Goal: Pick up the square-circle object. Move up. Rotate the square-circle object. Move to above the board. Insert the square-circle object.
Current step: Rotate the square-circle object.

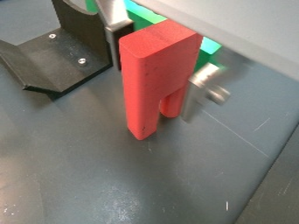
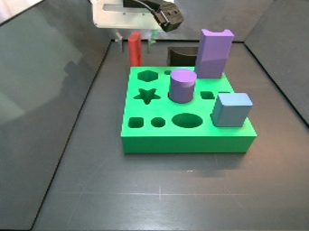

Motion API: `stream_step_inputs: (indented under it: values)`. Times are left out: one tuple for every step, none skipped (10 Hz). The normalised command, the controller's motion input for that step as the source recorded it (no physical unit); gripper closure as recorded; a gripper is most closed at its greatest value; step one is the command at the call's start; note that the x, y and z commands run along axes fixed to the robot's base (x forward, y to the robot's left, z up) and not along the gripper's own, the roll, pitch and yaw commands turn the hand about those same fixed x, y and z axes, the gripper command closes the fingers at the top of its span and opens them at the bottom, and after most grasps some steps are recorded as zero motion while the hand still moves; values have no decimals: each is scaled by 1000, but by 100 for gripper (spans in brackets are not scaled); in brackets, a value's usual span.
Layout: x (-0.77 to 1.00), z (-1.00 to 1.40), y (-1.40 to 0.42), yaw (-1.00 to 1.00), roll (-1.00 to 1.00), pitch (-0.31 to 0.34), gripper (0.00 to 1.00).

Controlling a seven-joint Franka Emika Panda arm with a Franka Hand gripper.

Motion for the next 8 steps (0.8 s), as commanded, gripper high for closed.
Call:
stream_step_inputs:
  values:
    - [0, 1000, 0, -18, -11, -54, 0]
    - [-11, 1000, 0, -17, -11, -42, 0]
    - [-31, 1000, 8, -17, 0, 2, 0]
    - [-19, 986, 12, -19, 12, 26, 0]
    - [-17, 877, 11, -20, 21, 40, 0]
    - [-14, 657, 12, -18, 42, 50, 0]
    - [-12, 433, 13, -16, 65, 55, 0]
    - [-10, 268, 12, -8, 77, 61, 0]
